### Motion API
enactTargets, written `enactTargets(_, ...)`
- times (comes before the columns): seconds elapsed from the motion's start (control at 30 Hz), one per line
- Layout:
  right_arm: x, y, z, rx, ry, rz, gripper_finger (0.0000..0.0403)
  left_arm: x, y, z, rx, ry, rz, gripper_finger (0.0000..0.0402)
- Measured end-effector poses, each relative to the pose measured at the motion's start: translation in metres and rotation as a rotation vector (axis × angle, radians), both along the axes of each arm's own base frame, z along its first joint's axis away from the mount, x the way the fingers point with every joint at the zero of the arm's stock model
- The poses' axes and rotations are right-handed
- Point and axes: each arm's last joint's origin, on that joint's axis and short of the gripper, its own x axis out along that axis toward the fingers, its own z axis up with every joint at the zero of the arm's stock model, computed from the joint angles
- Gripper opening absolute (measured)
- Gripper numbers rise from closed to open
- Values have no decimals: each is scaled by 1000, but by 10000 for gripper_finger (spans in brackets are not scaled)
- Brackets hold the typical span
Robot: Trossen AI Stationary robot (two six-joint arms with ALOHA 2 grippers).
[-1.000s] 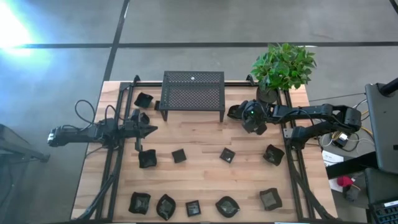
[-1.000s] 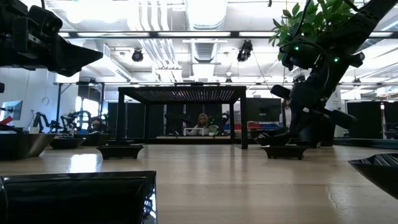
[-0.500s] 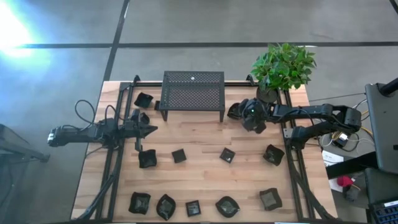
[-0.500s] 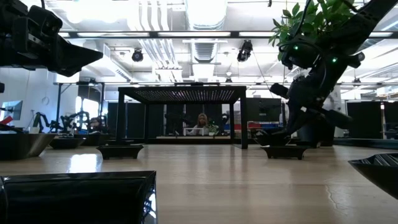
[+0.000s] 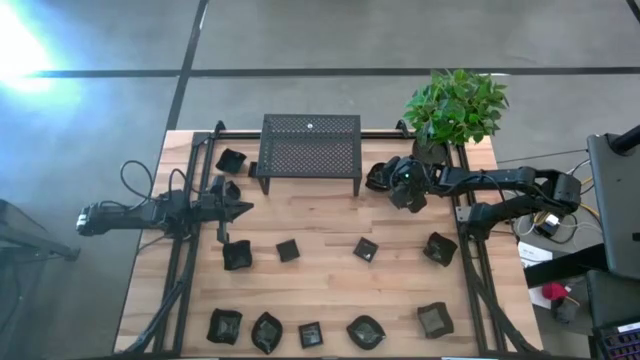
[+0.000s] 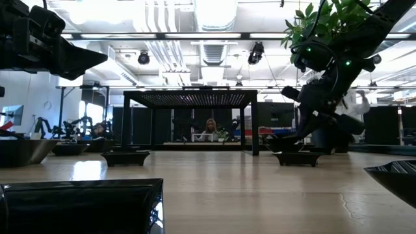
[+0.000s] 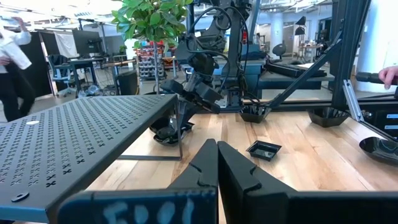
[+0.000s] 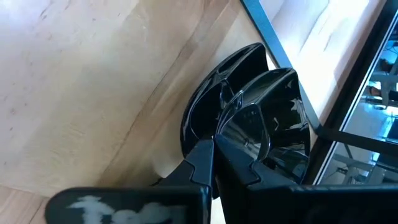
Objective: Pick & Place Mini shaped plates
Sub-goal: Stack the black leaf shaped plate on top of the other black leaf shaped plate
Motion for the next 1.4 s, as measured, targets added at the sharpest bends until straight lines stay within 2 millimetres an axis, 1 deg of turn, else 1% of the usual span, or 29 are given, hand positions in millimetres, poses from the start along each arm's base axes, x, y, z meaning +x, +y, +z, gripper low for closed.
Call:
enactTargets(0.13, 0, 0, 0, 30, -15, 18, 9, 0, 0, 0, 0, 0, 0, 0)
enactTargets(1.4, 0, 1, -1, 57, -21, 23, 9, 0, 0, 0, 0, 0, 0, 0)
